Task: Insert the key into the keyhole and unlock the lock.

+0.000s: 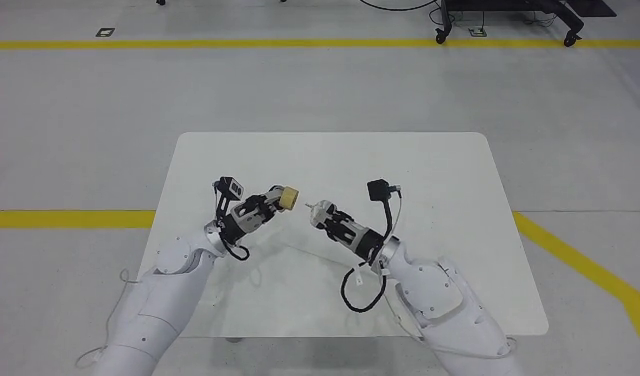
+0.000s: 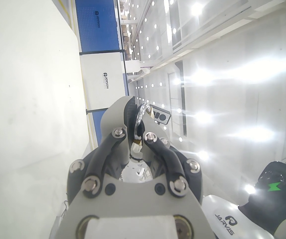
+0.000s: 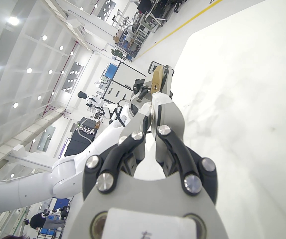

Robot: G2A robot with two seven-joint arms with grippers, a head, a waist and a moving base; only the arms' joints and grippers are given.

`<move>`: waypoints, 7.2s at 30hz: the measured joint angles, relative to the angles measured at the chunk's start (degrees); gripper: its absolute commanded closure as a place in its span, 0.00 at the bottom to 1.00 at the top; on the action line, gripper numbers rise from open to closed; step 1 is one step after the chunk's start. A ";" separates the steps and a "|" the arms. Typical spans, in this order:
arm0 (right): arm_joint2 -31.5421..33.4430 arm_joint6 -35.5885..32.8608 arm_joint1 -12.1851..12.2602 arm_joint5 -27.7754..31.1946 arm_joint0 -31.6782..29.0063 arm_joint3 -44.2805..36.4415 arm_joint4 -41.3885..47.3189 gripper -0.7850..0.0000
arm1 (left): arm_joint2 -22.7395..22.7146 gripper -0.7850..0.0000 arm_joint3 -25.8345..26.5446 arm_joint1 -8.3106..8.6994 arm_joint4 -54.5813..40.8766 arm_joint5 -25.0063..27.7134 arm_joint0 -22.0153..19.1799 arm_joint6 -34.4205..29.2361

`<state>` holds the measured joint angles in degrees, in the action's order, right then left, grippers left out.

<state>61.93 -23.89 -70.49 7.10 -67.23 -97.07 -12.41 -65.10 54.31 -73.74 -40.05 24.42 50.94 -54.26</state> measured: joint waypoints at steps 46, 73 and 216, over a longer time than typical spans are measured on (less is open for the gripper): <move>-1.82 0.36 -1.67 -2.81 1.50 2.32 -0.05 1.00 | -0.69 1.00 0.23 -0.58 4.43 2.73 -0.08 -0.38; -2.79 1.44 -2.47 -5.42 1.35 2.35 -1.94 1.00 | -0.49 1.00 0.69 -0.80 8.40 4.23 0.15 1.75; 1.70 -23.10 -4.83 -4.58 5.37 18.90 46.73 0.00 | -3.74 1.00 7.77 -0.75 9.25 5.30 5.28 5.35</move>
<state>63.64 -46.99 -75.32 2.52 -61.86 -78.18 34.32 -68.84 62.08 -74.49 -30.80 29.72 56.22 -48.90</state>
